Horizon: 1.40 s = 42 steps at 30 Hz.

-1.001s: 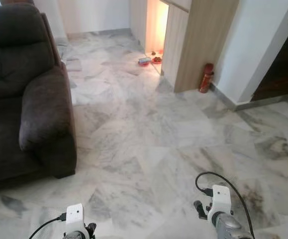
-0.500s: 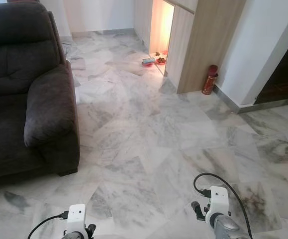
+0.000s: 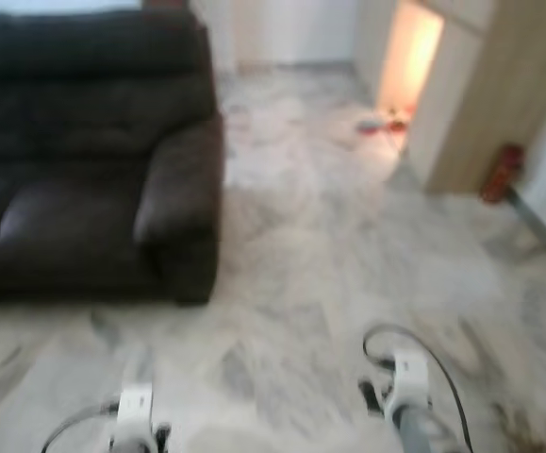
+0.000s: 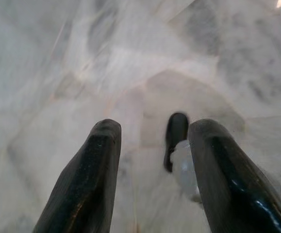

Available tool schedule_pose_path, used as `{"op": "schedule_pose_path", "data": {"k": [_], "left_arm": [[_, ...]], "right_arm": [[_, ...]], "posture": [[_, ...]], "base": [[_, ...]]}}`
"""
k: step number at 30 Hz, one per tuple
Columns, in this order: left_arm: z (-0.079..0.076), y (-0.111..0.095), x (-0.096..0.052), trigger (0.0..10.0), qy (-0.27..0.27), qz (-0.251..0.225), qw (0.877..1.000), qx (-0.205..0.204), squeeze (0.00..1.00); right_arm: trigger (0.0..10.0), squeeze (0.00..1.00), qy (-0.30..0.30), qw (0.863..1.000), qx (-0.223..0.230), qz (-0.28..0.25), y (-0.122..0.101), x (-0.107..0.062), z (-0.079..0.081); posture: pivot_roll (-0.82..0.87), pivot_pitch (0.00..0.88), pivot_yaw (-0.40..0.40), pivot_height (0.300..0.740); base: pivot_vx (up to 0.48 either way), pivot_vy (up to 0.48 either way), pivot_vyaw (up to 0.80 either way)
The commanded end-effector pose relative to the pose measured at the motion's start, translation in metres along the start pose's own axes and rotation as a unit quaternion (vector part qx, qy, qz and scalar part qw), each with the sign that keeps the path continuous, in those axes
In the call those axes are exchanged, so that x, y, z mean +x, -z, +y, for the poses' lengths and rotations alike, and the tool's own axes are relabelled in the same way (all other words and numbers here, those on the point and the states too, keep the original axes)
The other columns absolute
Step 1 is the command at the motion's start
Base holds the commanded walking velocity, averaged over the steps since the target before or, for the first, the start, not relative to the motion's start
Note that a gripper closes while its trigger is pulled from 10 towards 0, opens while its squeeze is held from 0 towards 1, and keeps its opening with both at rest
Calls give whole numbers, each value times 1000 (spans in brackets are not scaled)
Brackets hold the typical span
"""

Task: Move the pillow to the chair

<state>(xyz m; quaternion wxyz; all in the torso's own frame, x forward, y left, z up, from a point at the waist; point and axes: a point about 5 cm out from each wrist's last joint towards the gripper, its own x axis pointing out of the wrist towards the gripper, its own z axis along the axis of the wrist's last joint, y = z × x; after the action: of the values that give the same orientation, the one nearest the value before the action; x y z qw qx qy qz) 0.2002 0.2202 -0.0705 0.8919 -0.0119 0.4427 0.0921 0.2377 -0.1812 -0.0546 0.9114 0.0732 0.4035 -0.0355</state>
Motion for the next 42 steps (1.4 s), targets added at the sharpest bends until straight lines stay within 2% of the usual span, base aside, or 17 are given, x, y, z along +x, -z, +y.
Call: {"op": "schedule_pose_path", "data": {"k": [1, 4, 6, 25, 42], "left_arm": [[-2, 3, 0, 10000, -1, 7, 1000, -9, 0], [-2, 4, 0, 10000, -2, 10, 1000, -9, 0], [-1, 4, 0, 10000, -2, 11, 1000, -7, 0], [-1, 1, 0, 10000, -2, 9, 1000, -14, 0], [-1, 0, 0, 10000, -4, 11, 1000, -14, 0]], "right_arm": [[10000, 0, 7, 1000, 0, 5, 2, -1, -5], [10000, 0, 7, 1000, -1, 4, 2, -1, -4], [10000, 0, 7, 1000, 15, 4, 3, -1, -4], [10000, 0, 5, 1000, 28, 1, 0, 0, -3], [10000, 0, 3, 1000, 24, 1, -1, 0, -2]], "posture": [[7, 0, -24, 740], [1, 0, -17, 740], [0, 0, -16, 740], [9, 0, -26, 740], [19, 0, -31, 740]], "base": [[0, 0, 800], [0, 0, 708], [0, 0, 0], [0, 0, 0], [0, 283, 0]]}}
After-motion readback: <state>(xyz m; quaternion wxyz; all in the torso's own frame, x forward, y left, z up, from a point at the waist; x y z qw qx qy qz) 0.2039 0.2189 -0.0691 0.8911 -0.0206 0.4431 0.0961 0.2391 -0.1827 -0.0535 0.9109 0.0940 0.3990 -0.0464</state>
